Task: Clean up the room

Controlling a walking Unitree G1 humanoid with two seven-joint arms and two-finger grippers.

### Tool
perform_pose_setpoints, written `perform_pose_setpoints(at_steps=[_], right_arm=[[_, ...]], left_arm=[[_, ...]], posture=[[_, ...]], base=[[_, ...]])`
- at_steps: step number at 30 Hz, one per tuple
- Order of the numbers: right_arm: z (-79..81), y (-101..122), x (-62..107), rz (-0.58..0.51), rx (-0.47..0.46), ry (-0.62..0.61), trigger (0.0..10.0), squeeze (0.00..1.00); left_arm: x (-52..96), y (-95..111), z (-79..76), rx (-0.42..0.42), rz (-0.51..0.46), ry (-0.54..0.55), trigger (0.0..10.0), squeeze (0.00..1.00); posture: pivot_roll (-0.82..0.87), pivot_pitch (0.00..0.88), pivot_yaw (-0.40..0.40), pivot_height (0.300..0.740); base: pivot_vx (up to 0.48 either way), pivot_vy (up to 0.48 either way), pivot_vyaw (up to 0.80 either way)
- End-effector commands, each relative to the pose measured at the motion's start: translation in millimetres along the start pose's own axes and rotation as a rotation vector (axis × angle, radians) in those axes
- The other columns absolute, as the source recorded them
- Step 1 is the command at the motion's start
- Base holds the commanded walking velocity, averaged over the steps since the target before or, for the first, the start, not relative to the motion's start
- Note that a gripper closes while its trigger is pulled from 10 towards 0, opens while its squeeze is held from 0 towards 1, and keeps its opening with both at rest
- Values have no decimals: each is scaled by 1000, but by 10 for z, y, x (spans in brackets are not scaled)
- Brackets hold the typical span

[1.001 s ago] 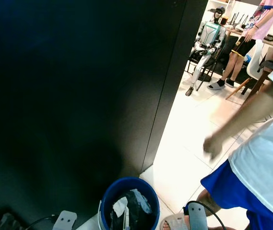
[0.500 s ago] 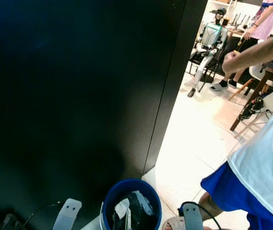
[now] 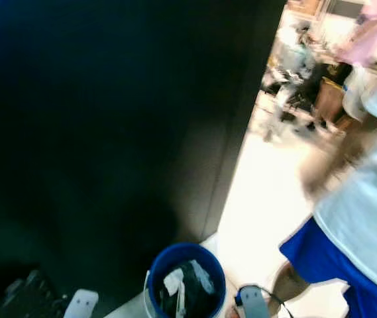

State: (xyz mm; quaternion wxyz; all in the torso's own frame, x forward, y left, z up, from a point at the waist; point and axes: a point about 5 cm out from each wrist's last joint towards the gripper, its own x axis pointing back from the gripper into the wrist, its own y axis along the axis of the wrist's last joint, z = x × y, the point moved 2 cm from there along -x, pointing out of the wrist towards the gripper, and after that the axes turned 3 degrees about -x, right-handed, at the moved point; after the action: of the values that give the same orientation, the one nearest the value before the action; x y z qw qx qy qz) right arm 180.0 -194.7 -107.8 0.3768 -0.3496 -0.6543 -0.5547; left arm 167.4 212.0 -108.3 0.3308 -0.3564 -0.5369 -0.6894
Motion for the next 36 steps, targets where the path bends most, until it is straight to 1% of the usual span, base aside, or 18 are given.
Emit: perform_pose_setpoints(at_steps=[1, 5, 9, 10, 14, 15, 18, 21, 22, 26, 30, 32, 36], right_arm=[[-30, -23, 4, 8, 16, -6, 10000, 0], [1, -71, 6, 23, 34, 5, 10000, 0], [22, -89, 7, 30, 67, 17, 10000, 0], [8, -70, 6, 25, 64, 12, 10000, 0], [-35, -2, 3, 5, 37, -4, 10000, 0], [-57, -4, 5, 4, 21, -16, 10000, 0], [-90, -44, 11, 12, -2, -32, 10000, 0], [-65, -114, 15, 32, -13, -28, 10000, 0], [-26, -130, 14, 38, 7, -16, 10000, 0], [36, -116, 8, 37, 34, 0, 10000, 0], [113, 15, -9, 2, 55, 22, 10000, 0], [119, 18, -9, 1, 57, 24, 10000, 0], [115, -55, -2, 22, 83, 27, 10000, 0]], left_arm=[[6, -62, -18, -1, 27, -2, 10000, 0], [10, -74, 3, 13, 27, 12, 10000, 0], [16, -88, 25, 29, 25, 23, 10000, 0], [21, -116, 31, 24, 34, 23, 10000, 0], [33, -170, 44, 3, 52, 20, 10000, 0], [34, -177, 57, -13, 60, 24, 10000, 0], [35, -187, 67, -38, 70, 29, 10000, 0], [24, -127, 86, -56, 54, 29, 10000, 0], [16, -85, 93, -68, 42, 30, 10000, 0], [11, -54, 95, -58, 34, 33, 10000, 0], [23, -136, 39, -59, 55, 18, 10000, 0], [27, -159, 26, -60, 60, 14, 10000, 0], [39, -217, 1, -64, 71, 7, 10000, 0]], posture=[[134, 0, -158, 740], [151, 0, -180, 740], [145, 0, -178, 740], [119, 0, -157, 740], [99, 0, -141, 740], [88, 0, -119, 740], [105, 0, -124, 740], [112, 0, -134, 740], [123, 0, -140, 740], [123, 0, -138, 740], [118, 0, -125, 740], [118, 0, -125, 740], [129, 0, -134, 740]], base=[[0, 0, 0], [0, 0, 0], [0, 0, 0], [0, 0, 0], [0, 0, 0], [0, 0, 0], [0, 0, 0], [0, 0, 0], [0, 0, 0], [0, 0, 0], [0, 0, 0], [0, 0, 0], [0, 0, 0]])
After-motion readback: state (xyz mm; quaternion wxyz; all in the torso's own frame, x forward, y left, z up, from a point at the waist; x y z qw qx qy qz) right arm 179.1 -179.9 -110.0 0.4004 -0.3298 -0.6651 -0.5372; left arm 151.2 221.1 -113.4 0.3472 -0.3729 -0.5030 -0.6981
